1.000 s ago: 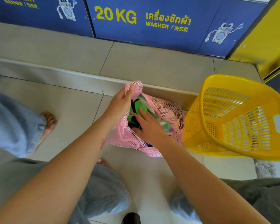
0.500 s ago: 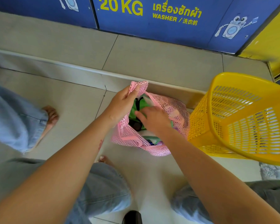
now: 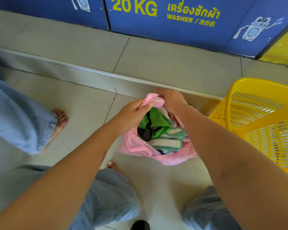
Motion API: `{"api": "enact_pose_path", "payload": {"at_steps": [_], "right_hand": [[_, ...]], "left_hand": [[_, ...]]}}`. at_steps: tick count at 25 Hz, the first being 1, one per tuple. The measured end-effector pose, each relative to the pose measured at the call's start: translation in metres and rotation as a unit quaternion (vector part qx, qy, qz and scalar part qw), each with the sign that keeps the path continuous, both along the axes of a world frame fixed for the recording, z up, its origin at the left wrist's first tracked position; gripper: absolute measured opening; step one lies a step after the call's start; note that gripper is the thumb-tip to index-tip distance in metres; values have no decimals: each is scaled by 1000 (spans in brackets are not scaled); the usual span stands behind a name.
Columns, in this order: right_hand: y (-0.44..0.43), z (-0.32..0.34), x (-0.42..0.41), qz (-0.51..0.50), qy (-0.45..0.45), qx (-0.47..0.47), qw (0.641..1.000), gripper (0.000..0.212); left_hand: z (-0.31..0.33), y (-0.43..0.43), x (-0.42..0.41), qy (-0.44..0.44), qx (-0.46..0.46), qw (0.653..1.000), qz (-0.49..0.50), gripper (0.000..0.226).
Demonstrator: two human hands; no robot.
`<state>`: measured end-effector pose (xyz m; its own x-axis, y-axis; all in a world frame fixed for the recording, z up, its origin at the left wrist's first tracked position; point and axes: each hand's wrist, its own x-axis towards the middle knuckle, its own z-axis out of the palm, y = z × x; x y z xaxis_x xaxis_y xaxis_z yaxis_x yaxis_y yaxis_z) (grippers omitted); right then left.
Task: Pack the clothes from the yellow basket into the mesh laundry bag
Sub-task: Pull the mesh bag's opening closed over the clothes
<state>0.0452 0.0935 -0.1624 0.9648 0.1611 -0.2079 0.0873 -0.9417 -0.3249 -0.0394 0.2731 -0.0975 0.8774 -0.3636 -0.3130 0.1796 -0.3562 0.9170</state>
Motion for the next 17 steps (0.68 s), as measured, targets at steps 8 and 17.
{"api": "enact_pose_path", "payload": {"at_steps": [8, 17], "right_hand": [[-33, 17, -11, -85, -102, 106, 986, 25], [-31, 15, -45, -71, -152, 118, 979, 19]], "left_hand": [[-11, -14, -2, -82, 406, 893, -178, 56], [-34, -50, 49, -116, 356, 927, 2, 35]]}}
